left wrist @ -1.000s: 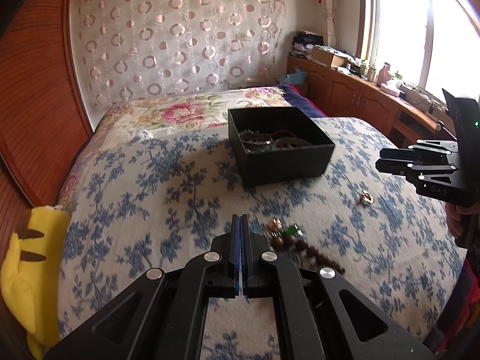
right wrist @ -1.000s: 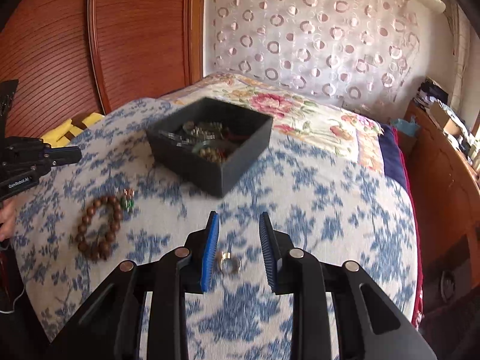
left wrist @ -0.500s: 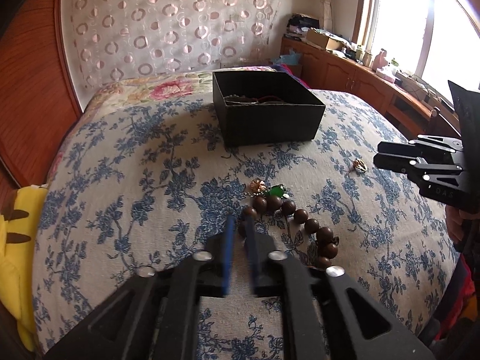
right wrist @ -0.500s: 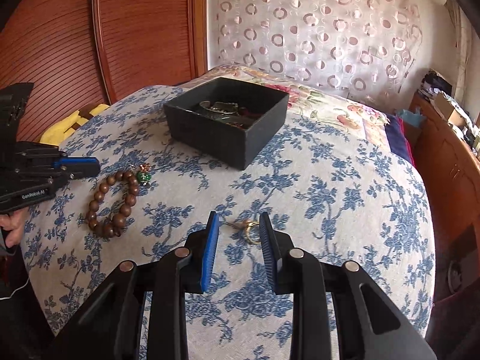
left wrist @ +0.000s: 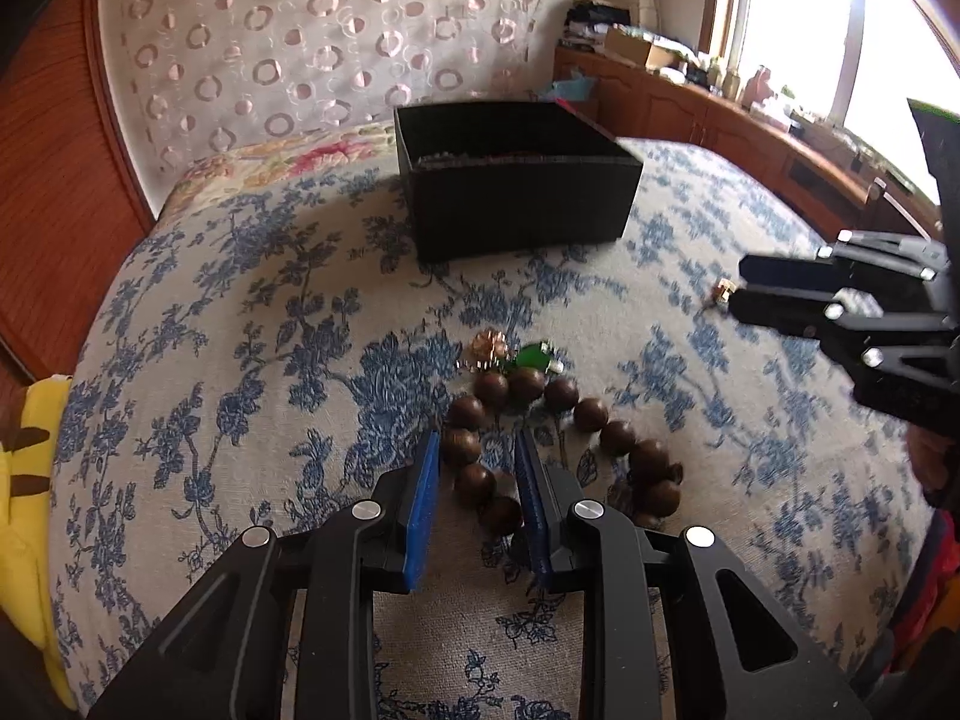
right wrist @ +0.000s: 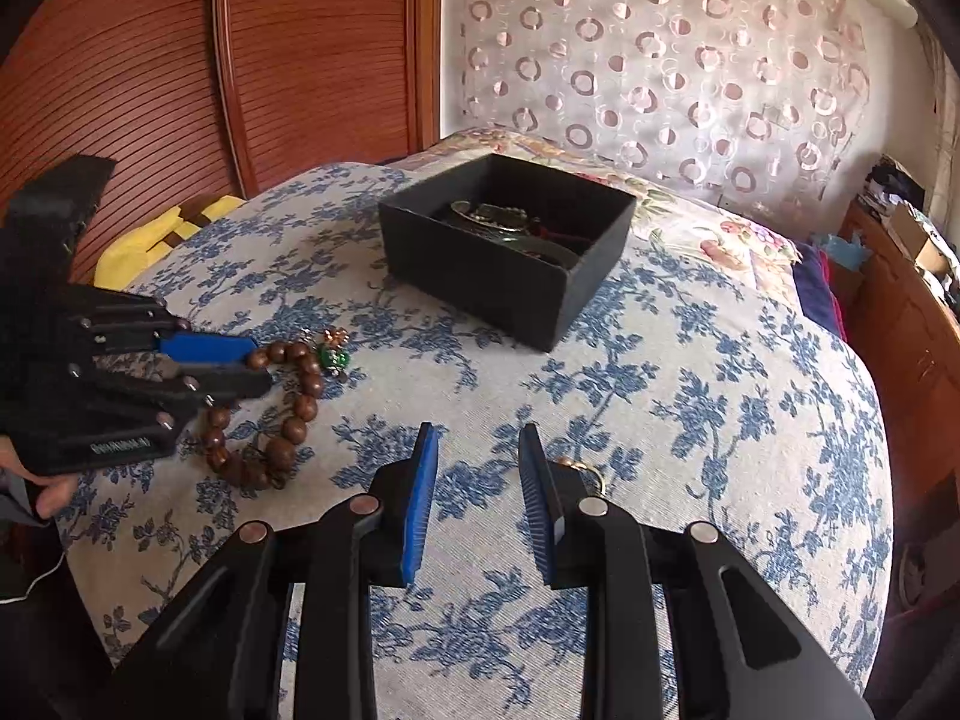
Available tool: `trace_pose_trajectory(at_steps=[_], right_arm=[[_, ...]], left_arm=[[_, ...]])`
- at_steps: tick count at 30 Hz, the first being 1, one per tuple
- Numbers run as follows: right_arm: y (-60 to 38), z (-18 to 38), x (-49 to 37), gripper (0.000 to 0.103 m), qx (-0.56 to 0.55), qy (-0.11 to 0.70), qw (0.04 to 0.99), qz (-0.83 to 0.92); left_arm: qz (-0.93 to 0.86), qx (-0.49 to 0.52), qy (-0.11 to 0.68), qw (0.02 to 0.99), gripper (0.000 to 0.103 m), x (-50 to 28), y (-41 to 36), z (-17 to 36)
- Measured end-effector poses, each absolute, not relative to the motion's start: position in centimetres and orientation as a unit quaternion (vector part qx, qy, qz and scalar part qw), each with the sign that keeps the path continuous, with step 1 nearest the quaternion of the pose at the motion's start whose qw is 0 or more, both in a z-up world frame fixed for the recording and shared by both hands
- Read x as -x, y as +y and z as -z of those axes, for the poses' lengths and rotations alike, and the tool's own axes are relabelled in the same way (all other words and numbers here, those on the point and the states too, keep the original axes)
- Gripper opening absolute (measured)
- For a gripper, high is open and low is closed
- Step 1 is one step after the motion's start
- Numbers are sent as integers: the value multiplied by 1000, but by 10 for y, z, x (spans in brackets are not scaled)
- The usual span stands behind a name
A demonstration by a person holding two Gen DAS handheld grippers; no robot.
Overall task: Organize jewelry
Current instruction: 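Move the left tool to the wooden bead bracelet while the right tool moves to the green pendant, then grasp the wooden bead bracelet with the left tool while the right tool grasps the green pendant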
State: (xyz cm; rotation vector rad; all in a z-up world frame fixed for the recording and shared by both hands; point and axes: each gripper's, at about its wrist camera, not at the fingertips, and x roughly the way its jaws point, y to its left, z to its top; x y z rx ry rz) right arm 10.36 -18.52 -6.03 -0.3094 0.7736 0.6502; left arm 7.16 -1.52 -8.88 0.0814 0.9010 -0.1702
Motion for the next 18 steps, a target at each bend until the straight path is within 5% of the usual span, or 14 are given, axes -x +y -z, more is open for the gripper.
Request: trace_pose_trajectory(at_steps=[3,18], right_arm=[[-181,60,-104,30,148,369,862,-314],[-129,68,-114,30,151,384,838,-358]], left_arm=[[88,-41,436,895,12,-67,-15,88],[86,-9,387,918,12,-22,21,43]])
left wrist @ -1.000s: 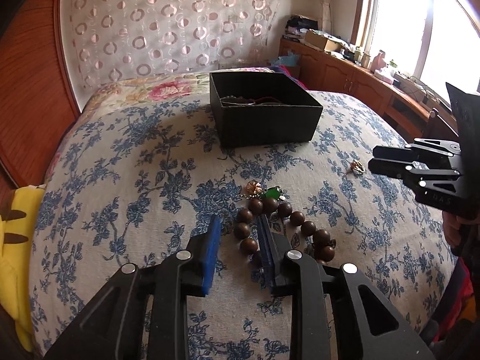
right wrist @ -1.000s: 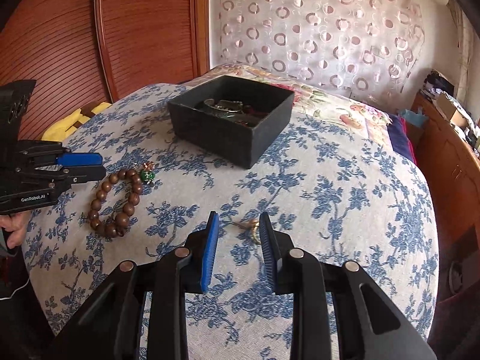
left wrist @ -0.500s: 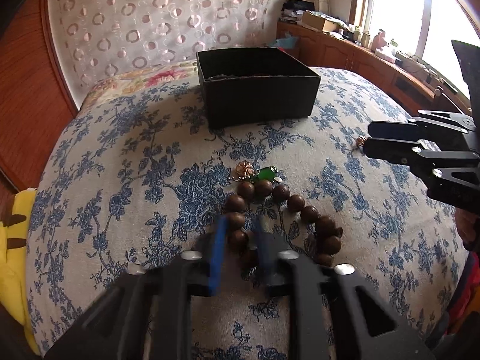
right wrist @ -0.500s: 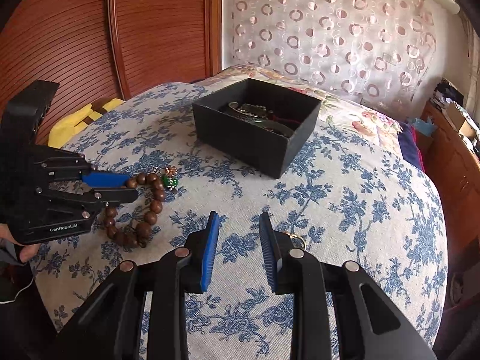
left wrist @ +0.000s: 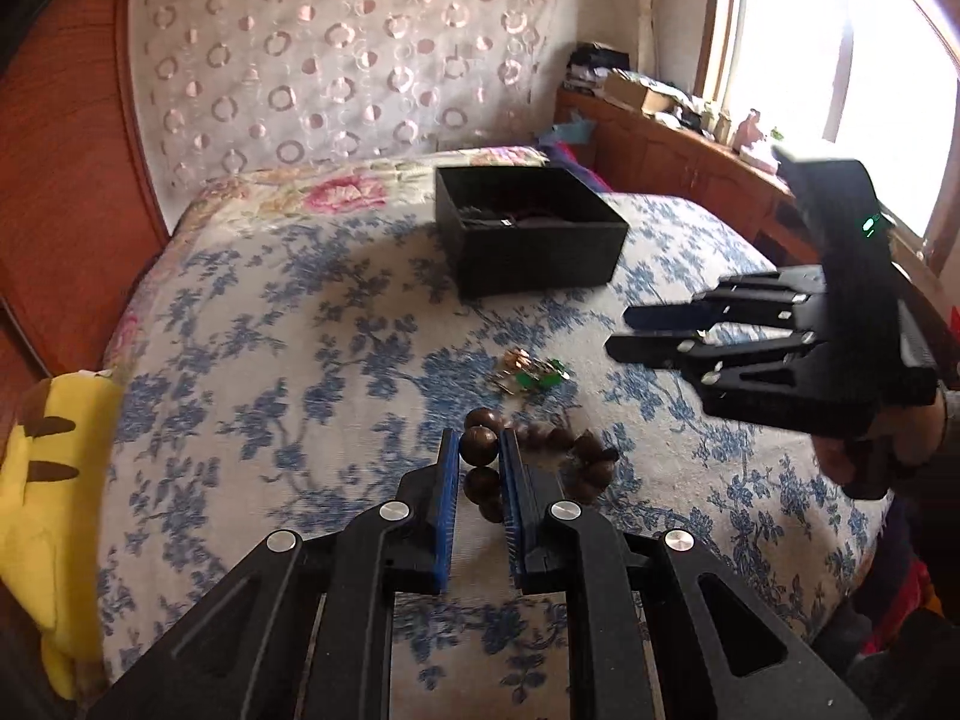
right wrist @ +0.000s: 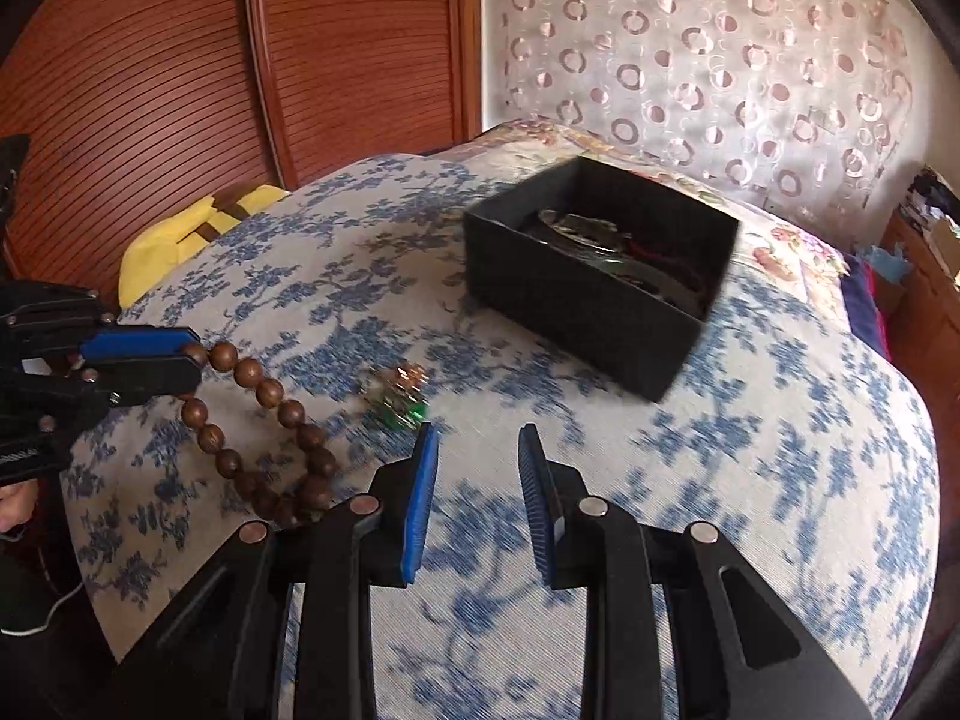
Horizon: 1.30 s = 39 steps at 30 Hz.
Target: Organize jewelry
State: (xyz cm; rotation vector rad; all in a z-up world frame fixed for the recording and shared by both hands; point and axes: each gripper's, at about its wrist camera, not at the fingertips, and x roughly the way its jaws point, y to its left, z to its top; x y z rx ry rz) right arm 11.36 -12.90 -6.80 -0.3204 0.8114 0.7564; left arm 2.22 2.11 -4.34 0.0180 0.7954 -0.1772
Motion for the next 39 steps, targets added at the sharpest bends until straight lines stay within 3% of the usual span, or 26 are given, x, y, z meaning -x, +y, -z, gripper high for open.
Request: trace_pose_trajectory(at_steps=[20,22,25,39], right_arm=[[-79,86,-120,30,197,408,806,-380],[-80,87,-119,18,197,406,806,-384],[-85,85,-118,17,190,407,805,-388],[-137,35,-119,17,159,364,835,-380]], left_arm=[[72,-2,369,926,12,-21,34,32],[71,-3,369,927,12,-23,34,32],[72,-3,365,928,12,-26,32,29],[79,-9,325,942,12,-50,18,-4]])
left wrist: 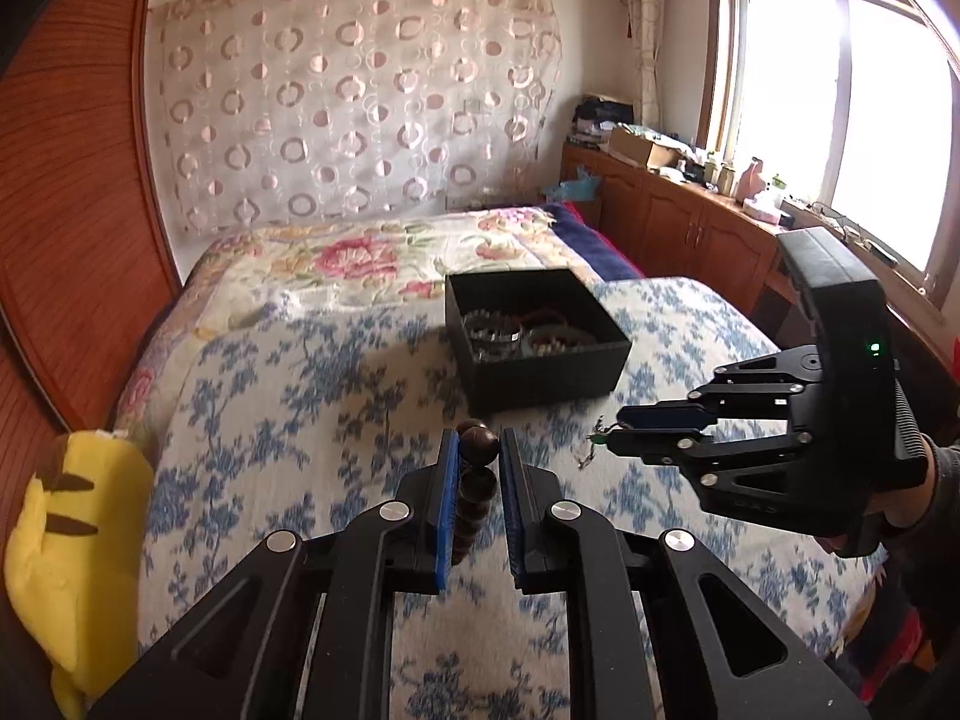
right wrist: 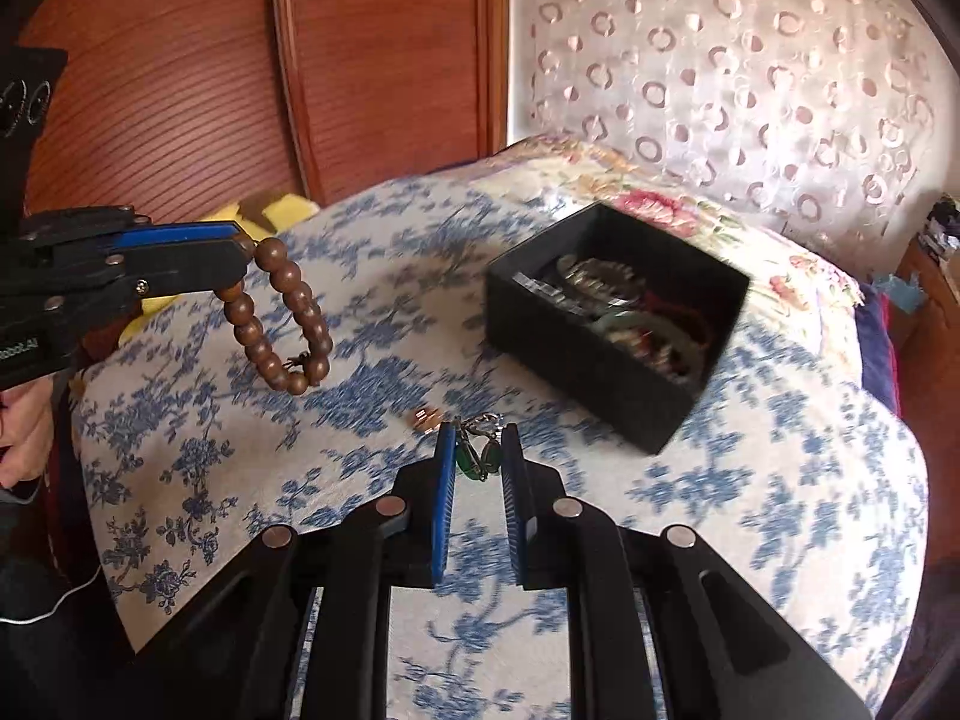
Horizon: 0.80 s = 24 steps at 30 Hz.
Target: Organize jewelry
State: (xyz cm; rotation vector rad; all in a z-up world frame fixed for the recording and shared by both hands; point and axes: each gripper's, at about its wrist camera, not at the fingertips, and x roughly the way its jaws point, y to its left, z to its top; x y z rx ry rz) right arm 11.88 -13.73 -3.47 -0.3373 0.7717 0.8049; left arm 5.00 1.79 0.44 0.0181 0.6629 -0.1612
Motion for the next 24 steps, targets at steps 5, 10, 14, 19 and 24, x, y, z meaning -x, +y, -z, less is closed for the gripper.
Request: trace_pose_trajectory(at_steps=[5,10,14,19,24], right_arm=[[-149,14,-131,17,141,347,849,-373],[-151,0,-145,17,124,327,863,-363],[-153,-1,-156,17,115,316,881,-333],[-155,5,-178,17,92,324,888,-313],[-152,14,-196,17,97,333,890,-296]], left_arm=[[86,-5,302,949,12,-64,13,-17],[97,4,286,953,12,-81,6,-27],[101,10,281,954,12,-94,5,-38],[99,-9,273,957,12,-109,-5,-51],[96,-27,282,954,12,-132,-15,-49]])
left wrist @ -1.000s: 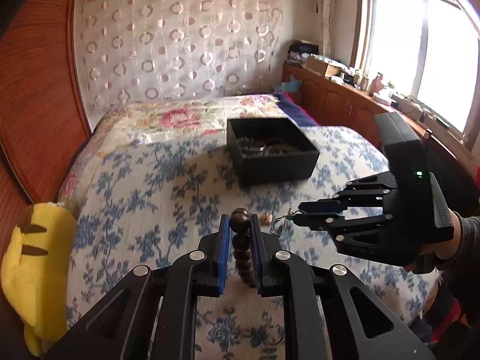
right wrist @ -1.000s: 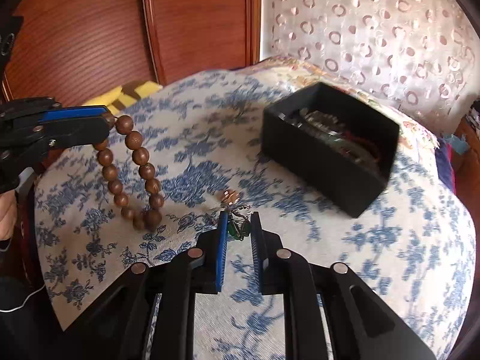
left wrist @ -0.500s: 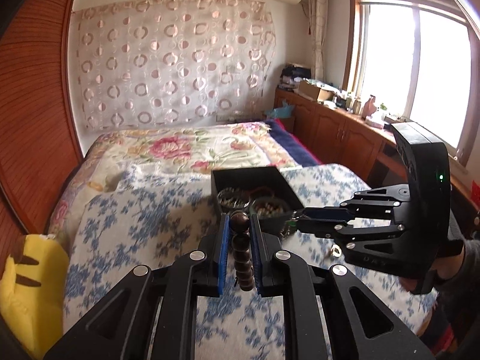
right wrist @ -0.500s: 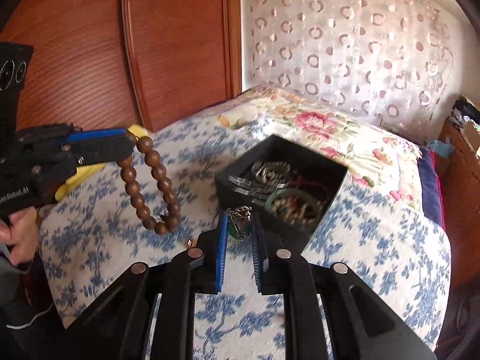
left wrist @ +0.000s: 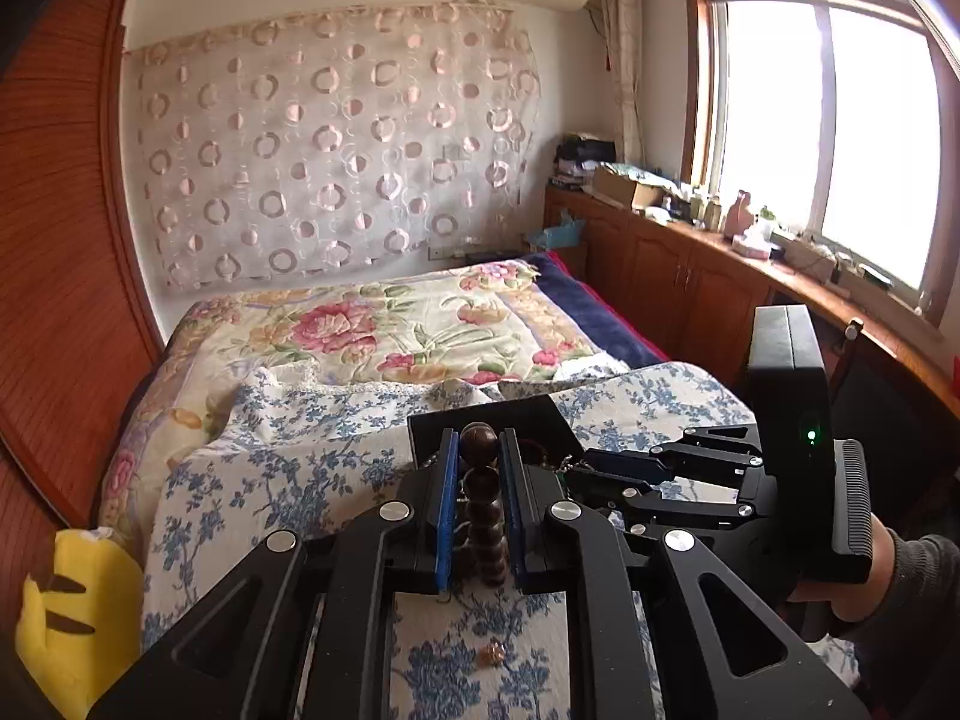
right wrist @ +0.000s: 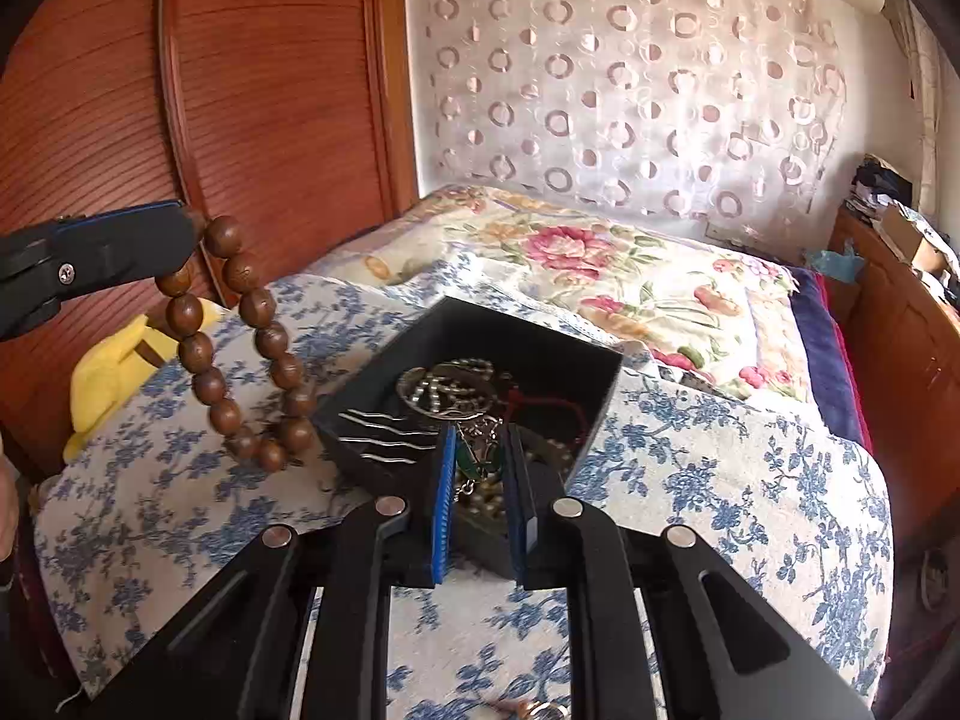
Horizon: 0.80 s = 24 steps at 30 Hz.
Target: Organize jewelry
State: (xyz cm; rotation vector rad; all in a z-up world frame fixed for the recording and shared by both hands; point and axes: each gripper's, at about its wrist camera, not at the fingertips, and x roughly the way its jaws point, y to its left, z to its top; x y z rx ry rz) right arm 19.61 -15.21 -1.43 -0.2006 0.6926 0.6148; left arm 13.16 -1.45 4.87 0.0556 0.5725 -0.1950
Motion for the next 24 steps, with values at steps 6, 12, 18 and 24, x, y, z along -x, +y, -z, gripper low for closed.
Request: trace_pose_trajectory(at_steps=[6,12,18,24], right_arm=[[-156,18,-201,17,92,338,892,-286],[-174,19,-197,27,85,339,895,-277],[-195,25,-187,27,82,344,895,-271],[-210,32,-171,27,83,348,893,-275]], left_arm=[[91,-46,293,951,12,-158,-26,-40],[93,-43,300,949,12,-177,-32,-35],[91,-42,307,946,13,-188,-34,-31],[93,-38,311,945,21,-180,-34,-28]])
